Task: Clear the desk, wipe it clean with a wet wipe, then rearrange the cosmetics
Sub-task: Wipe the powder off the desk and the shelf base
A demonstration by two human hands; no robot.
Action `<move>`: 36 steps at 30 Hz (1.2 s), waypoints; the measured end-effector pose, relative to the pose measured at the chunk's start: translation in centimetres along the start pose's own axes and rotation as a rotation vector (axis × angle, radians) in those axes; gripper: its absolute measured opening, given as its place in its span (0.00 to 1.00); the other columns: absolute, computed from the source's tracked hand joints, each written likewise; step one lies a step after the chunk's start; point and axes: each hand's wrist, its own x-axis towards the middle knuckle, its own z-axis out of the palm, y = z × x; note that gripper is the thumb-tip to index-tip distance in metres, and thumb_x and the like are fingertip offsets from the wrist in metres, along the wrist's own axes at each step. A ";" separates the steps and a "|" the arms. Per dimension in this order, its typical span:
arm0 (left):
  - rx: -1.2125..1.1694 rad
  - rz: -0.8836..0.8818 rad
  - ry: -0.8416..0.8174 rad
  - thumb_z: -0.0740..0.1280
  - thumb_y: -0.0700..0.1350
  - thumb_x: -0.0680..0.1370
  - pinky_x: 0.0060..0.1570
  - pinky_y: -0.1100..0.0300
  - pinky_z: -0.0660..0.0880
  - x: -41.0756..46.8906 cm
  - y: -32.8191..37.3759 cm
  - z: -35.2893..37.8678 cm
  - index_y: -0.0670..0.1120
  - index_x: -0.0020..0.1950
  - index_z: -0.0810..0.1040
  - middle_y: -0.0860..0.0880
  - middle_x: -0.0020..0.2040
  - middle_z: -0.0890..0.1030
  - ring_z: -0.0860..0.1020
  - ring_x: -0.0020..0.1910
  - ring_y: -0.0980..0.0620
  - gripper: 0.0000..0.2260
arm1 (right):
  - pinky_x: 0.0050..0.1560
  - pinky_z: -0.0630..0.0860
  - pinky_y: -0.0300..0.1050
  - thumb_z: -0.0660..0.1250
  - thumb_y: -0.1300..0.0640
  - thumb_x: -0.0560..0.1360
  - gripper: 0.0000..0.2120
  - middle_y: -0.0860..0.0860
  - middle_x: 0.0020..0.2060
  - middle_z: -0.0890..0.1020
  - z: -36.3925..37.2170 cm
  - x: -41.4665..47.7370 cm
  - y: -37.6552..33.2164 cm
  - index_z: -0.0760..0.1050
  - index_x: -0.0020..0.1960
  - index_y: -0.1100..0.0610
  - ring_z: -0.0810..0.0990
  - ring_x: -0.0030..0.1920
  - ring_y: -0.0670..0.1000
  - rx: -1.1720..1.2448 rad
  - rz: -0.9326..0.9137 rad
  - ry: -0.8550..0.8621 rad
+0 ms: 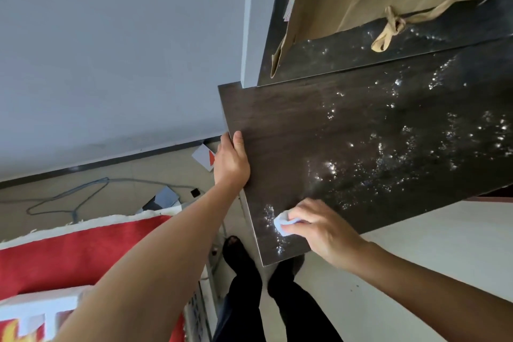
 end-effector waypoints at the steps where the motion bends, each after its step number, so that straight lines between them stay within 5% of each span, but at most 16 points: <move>1: 0.011 0.001 -0.009 0.45 0.58 0.82 0.52 0.53 0.66 0.0 0.1 -0.1 0.43 0.62 0.68 0.42 0.59 0.76 0.72 0.60 0.42 0.23 | 0.48 0.72 0.48 0.65 0.67 0.73 0.14 0.46 0.45 0.80 -0.5 1.5 1.0 0.80 0.51 0.50 0.72 0.47 0.52 -0.043 0.025 0.029; 5: 0.027 0.020 -0.026 0.46 0.59 0.81 0.51 0.50 0.68 0.5 -0.1 -0.3 0.43 0.56 0.68 0.41 0.55 0.76 0.73 0.55 0.40 0.22 | 0.34 0.71 0.45 0.69 0.72 0.66 0.18 0.49 0.44 0.77 -2.2 8.2 3.3 0.81 0.47 0.51 0.73 0.43 0.54 -0.121 0.317 0.213; 10: 0.007 0.026 -0.071 0.47 0.59 0.82 0.53 0.49 0.69 0.8 -0.6 -0.7 0.45 0.53 0.66 0.42 0.54 0.76 0.74 0.53 0.41 0.19 | 0.51 0.73 0.42 0.67 0.72 0.71 0.19 0.50 0.54 0.78 1.5 0.2 -1.6 0.78 0.57 0.55 0.73 0.52 0.52 0.080 0.037 0.043; 12: 0.007 0.035 -0.076 0.48 0.59 0.81 0.53 0.49 0.69 0.7 -0.5 -0.8 0.45 0.52 0.65 0.41 0.53 0.76 0.74 0.53 0.41 0.19 | 0.50 0.74 0.44 0.67 0.72 0.72 0.19 0.50 0.54 0.78 1.5 -0.3 -1.4 0.78 0.57 0.54 0.73 0.51 0.52 0.102 -0.011 -0.012; 17: 0.028 0.020 -0.103 0.47 0.60 0.81 0.49 0.51 0.67 0.9 -0.4 -1.0 0.42 0.53 0.66 0.42 0.49 0.75 0.73 0.50 0.42 0.22 | 0.41 0.71 0.40 0.68 0.75 0.67 0.22 0.48 0.50 0.79 -0.1 7.4 0.8 0.79 0.54 0.53 0.72 0.44 0.54 0.024 0.193 0.196; 22: 0.067 0.039 -0.137 0.48 0.60 0.81 0.55 0.47 0.70 1.0 -0.3 -1.4 0.41 0.57 0.66 0.41 0.53 0.76 0.74 0.53 0.41 0.23 | 0.49 0.73 0.48 0.65 0.71 0.73 0.18 0.51 0.48 0.77 2.5 0.6 -1.9 0.79 0.56 0.52 0.72 0.48 0.53 0.160 -0.113 -0.069; 27: 0.103 0.034 -0.117 0.46 0.62 0.80 0.57 0.44 0.71 1.1 -0.1 -1.5 0.42 0.58 0.67 0.41 0.54 0.77 0.74 0.53 0.40 0.25 | 0.39 0.72 0.46 0.67 0.77 0.66 0.24 0.52 0.43 0.76 0.9 7.4 -0.1 0.79 0.53 0.53 0.70 0.42 0.54 0.061 0.107 0.134; 32: 0.060 0.025 -0.107 0.46 0.61 0.81 0.54 0.47 0.71 0.8 -0.2 -1.2 0.41 0.59 0.67 0.41 0.54 0.76 0.74 0.53 0.42 0.25 | 0.47 0.72 0.47 0.63 0.68 0.75 0.15 0.51 0.49 0.77 3.2 0.6 -3.2 0.79 0.56 0.52 0.70 0.46 0.53 0.155 -0.179 -0.084; 36: 0.029 0.035 -0.079 0.47 0.61 0.81 0.55 0.48 0.70 1.0 -0.2 -1.2 0.41 0.56 0.68 0.42 0.53 0.76 0.74 0.53 0.41 0.24 | 0.41 0.68 0.40 0.66 0.76 0.66 0.23 0.52 0.43 0.74 2.6 3.2 -2.0 0.80 0.54 0.54 0.69 0.43 0.52 0.119 -0.034 -0.002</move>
